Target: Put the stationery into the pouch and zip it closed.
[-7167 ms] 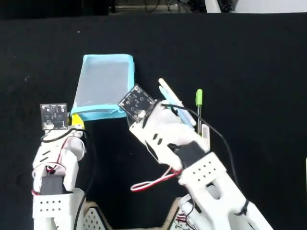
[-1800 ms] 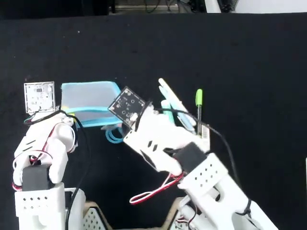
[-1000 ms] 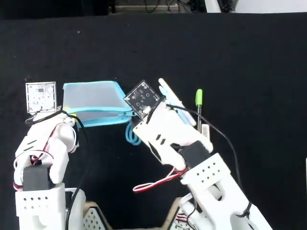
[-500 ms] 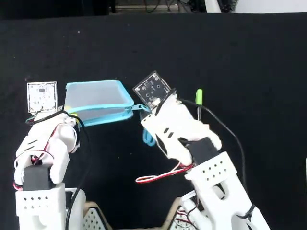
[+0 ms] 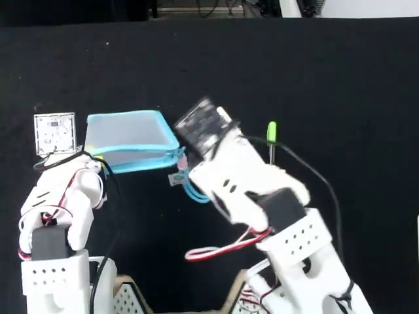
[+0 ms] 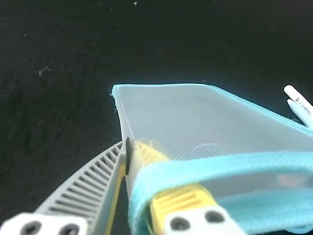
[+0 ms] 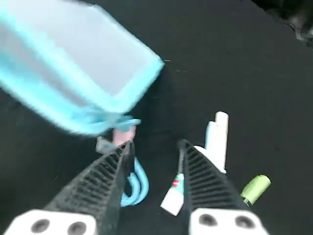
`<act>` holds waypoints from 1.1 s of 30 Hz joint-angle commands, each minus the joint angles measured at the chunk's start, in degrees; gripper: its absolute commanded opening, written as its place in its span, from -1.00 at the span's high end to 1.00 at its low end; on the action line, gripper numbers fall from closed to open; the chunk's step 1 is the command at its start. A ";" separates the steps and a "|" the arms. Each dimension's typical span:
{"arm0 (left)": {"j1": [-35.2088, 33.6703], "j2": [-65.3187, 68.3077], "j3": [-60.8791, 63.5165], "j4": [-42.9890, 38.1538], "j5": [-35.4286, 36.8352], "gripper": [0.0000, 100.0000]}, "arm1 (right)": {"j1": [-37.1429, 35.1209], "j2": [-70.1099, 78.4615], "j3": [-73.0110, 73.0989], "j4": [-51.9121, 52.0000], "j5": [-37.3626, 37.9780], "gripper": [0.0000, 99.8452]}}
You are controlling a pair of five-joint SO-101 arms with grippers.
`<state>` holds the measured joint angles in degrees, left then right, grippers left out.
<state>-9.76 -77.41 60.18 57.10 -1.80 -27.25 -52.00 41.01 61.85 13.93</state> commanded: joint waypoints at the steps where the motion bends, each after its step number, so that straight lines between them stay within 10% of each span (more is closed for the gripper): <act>1: -0.40 -0.79 0.92 -3.78 0.53 0.94 | 6.77 -0.92 -4.79 0.53 -2.55 0.79; 33: -0.40 -1.05 2.07 -4.48 0.44 0.94 | 16.44 46.46 -8.48 -18.64 -8.53 0.80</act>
<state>-9.76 -77.76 62.99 53.85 -1.80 -11.78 -6.99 37.93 44.44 5.85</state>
